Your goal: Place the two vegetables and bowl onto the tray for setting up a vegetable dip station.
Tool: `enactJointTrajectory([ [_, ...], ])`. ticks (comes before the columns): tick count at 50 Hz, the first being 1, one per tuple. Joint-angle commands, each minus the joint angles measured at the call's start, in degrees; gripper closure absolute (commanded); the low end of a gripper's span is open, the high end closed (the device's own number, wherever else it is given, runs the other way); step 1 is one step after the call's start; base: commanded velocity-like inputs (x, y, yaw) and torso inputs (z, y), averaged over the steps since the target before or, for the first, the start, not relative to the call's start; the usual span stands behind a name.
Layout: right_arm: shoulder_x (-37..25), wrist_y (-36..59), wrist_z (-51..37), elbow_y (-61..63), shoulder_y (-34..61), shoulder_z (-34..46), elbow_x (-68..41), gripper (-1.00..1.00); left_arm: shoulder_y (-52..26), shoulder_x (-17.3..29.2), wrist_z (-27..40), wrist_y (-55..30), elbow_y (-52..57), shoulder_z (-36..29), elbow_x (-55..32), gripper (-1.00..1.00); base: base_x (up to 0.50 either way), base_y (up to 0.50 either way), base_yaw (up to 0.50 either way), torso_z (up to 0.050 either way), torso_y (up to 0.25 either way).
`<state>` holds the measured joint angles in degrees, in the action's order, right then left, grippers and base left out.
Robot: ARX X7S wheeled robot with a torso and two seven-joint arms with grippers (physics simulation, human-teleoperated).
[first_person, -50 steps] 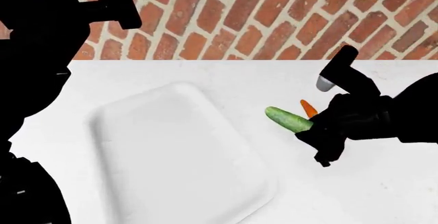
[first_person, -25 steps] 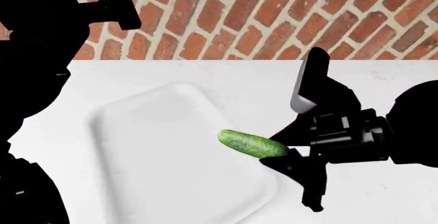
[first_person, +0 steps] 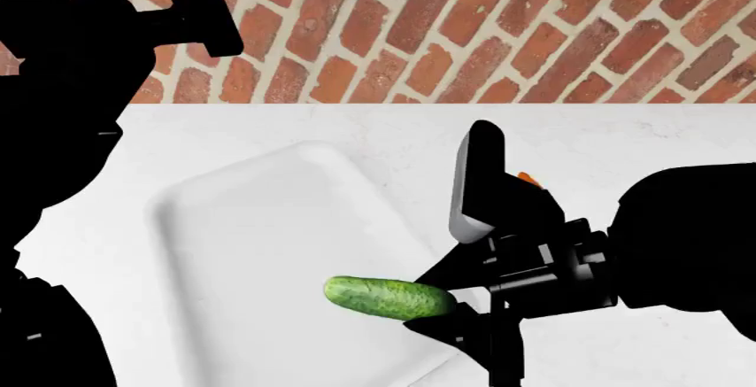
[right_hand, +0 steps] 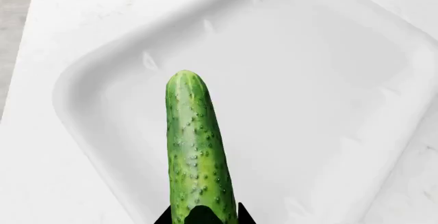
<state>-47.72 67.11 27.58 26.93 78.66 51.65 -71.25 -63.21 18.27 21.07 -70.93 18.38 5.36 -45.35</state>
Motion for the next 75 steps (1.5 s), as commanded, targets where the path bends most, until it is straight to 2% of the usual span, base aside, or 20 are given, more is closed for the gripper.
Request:
enactJointTrajectory([
  [1,2.0,-0.3,1.9,0.6,-0.8,1.0,1.0,1.0,0.4,0.0,-0.3,0.6,-0.4,0.4,0.1,-1.0,0.0,0.0,0.0,0.0,0.0],
  [4,1.9,0.3,1.3,0.4,0.0,0.1,-1.0,1.0,0.4,0.0,-0.3,0.8,-0.6,0.3,0.1,-1.0,0.0,0.0,0.0,0.0,0.0],
  [5,1.9,0.4,1.1,0.3,0.1,-0.1,-1.5,-1.0,0.4,0.0,-0.3,0.9,-0.6,0.3,0.1,-1.0,0.0,0.0,0.0,0.0,0.0],
  [24,0.1,-0.9,0.3,0.2,1.1,-2.2,-2.2,-1.0,0.4,0.0,0.2,1.1,-0.7,0.1,-0.5,-1.0,0.0,0.0,0.0,0.0,0.0],
  [32,-1.3,-4.9,-1.9,-5.9,6.1,-10.3,-5.6,-1.0,0.4,0.3,0.2,1.2,-0.6,-0.2,-0.6,-1.0,0.0,0.0,0.0,0.0,0.0],
  [35,-1.6,-5.3,-2.1,-8.6,7.8,-10.8,-3.1,-1.0,0.6,0.4,0.2,1.3,-0.6,-0.3,-0.6,-1.0,0.0,0.0,0.0,0.0,0.0],
  [41,1.0,-11.7,-5.8,-18.8,6.8,-9.1,9.5,-1.0,0.3,0.7,0.4,0.9,-0.4,0.0,-1.1,-1.0,0.0,0.0,0.0,0.0,0.0],
  [44,3.6,-14.9,-8.4,-23.8,6.8,-3.3,21.2,-1.0,0.3,0.9,0.4,1.0,-0.4,-0.4,-1.0,-1.0,0.0,0.0,0.0,0.0,0.0],
  [50,8.0,-13.6,-13.8,-31.9,7.6,0.4,28.2,-1.0,0.4,0.9,0.4,1.1,-0.4,-0.5,-1.2,-1.0,0.0,0.0,0.0,0.0,0.0],
  [59,12.0,-13.1,-17.9,-37.1,4.5,1.9,29.9,-1.0,0.3,0.9,1.0,0.7,0.0,-0.5,-1.7,-1.0,0.0,0.0,0.0,0.0,0.0],
  [62,14.4,-11.4,-20.6,-43.2,4.2,0.8,29.8,-1.0,0.3,0.9,1.2,0.5,0.1,-0.5,-1.8,-1.0,0.0,0.0,0.0,0.0,0.0],
  [70,16.0,-6.1,-24.7,-49.1,0.8,-0.7,27.6,-1.0,0.5,1.0,1.3,0.9,0.0,-0.8,-1.8,-1.0,0.0,0.0,0.0,0.0,0.0],
  [75,14.9,-4.5,-25.3,-48.2,-0.5,-1.7,26.0,-1.0,0.8,1.0,1.1,1.5,-0.4,-1.2,-1.5,-1.0,0.0,0.0,0.0,0.0,0.0],
])
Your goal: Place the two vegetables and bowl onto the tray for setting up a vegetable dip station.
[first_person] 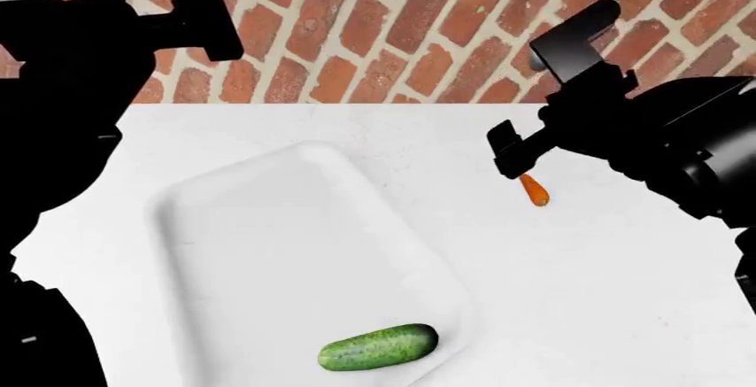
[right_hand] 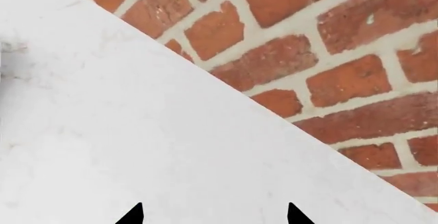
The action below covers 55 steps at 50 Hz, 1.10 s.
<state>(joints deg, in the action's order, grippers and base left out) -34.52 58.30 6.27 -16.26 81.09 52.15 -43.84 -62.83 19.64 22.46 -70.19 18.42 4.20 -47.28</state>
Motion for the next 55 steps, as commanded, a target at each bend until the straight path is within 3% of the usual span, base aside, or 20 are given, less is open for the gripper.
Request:
enactJointTrajectory([
  [1,1.8,4.7,-4.4,-5.3,-3.0,-2.2,-1.4,-1.0,0.4,-0.4,-0.2,0.7,-0.5,-0.1,0.3,-1.0,0.0,0.0,0.0,0.0,0.0],
  [29,2.0,10.7,-5.9,-7.9,-6.7,-4.8,-6.7,-1.0,0.7,-0.2,0.1,1.4,-0.8,-0.9,0.0,-1.0,0.0,0.0,0.0,0.0,0.0],
  [55,3.2,8.8,-3.9,-14.3,-8.5,-5.0,-6.9,-1.0,0.7,0.2,0.4,1.9,-1.1,-1.8,-0.3,-1.0,0.0,0.0,0.0,0.0,0.0],
])
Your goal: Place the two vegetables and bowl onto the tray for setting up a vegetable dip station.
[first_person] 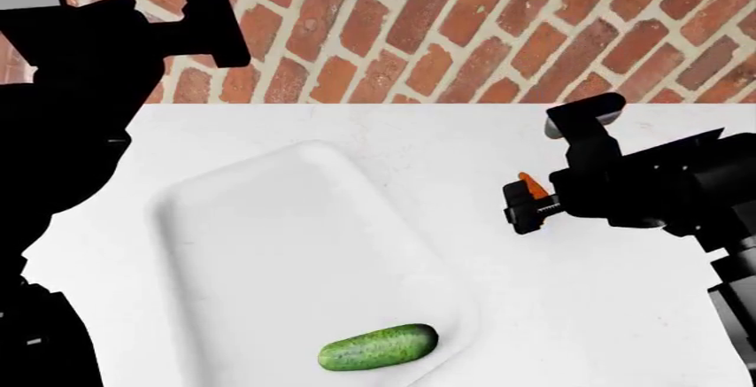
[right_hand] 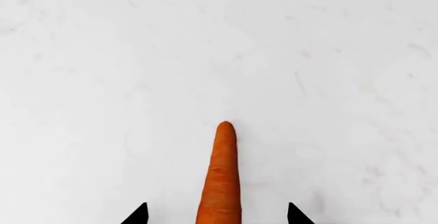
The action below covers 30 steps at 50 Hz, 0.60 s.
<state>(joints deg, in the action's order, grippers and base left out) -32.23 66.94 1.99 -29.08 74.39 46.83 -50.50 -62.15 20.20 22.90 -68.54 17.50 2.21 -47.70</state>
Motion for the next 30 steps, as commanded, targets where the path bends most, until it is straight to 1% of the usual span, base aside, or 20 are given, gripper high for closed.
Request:
enactJointTrajectory([
  [1,0.8,0.3,0.4,-1.5,-1.8,0.3,-0.3,-1.0,0.0,-0.3,-0.1,0.3,-0.3,0.2,0.1,-1.0,0.0,0.0,0.0,0.0,0.0],
  [4,0.7,0.4,0.4,-1.1,-1.9,0.5,-0.4,-1.0,0.1,-0.3,0.0,0.3,-0.3,0.1,0.0,-1.0,0.0,0.0,0.0,0.0,0.0],
  [5,0.5,0.4,0.5,-0.7,-1.9,0.7,-0.3,1.0,0.1,-0.3,0.0,0.4,-0.3,0.1,0.0,-1.0,0.0,0.0,0.0,0.0,0.0],
  [19,0.2,-0.8,-0.2,0.1,-1.5,0.8,0.5,1.0,0.2,-0.2,0.2,0.8,-0.5,-0.2,-0.2,-1.0,0.0,0.0,0.0,0.0,0.0],
  [30,-2.4,-2.4,-2.6,6.9,-1.5,0.1,0.9,1.0,0.4,0.0,0.2,0.9,-0.5,-0.5,-0.4,-1.0,0.0,0.0,0.0,0.0,0.0],
])
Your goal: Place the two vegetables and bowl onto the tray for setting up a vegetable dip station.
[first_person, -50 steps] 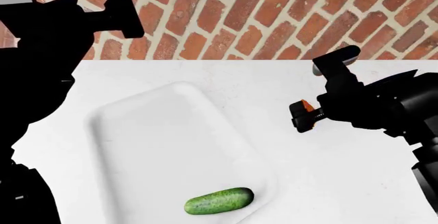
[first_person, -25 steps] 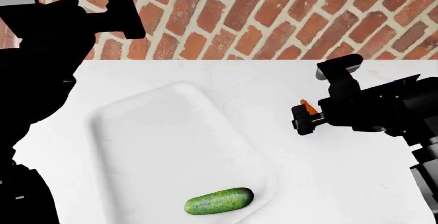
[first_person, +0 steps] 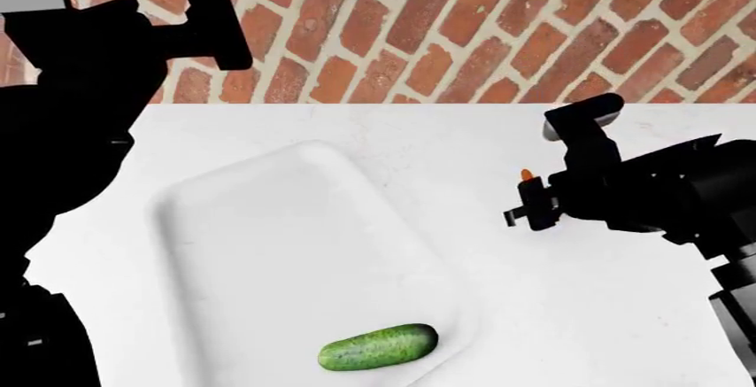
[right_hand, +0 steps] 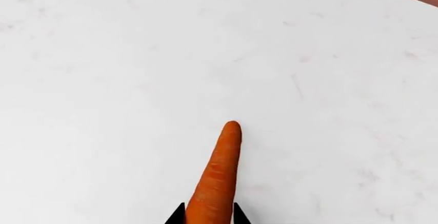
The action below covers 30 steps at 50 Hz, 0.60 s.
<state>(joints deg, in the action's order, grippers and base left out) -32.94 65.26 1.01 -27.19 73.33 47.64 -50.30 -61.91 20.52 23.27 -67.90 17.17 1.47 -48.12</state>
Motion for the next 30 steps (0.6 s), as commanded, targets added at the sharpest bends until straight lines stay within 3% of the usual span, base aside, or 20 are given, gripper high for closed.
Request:
enactJointTrajectory([
  [1,-1.9,-0.8,-1.9,5.6,-0.4,-0.8,0.7,1.0,0.2,-0.3,-0.1,0.3,-0.1,0.2,0.0,-1.0,0.0,0.0,0.0,0.0,0.0],
  [19,-7.3,7.1,-11.8,30.2,0.4,-7.3,-8.4,1.0,0.3,-0.1,0.1,0.6,-0.2,0.1,-0.5,-1.0,0.0,0.0,0.0,0.0,0.0],
  [30,-8.4,15.2,-22.4,49.6,-2.8,-14.1,-26.9,1.0,0.1,-0.1,0.8,-0.1,0.5,0.4,-1.4,-1.0,0.0,0.0,0.0,0.0,0.0],
])
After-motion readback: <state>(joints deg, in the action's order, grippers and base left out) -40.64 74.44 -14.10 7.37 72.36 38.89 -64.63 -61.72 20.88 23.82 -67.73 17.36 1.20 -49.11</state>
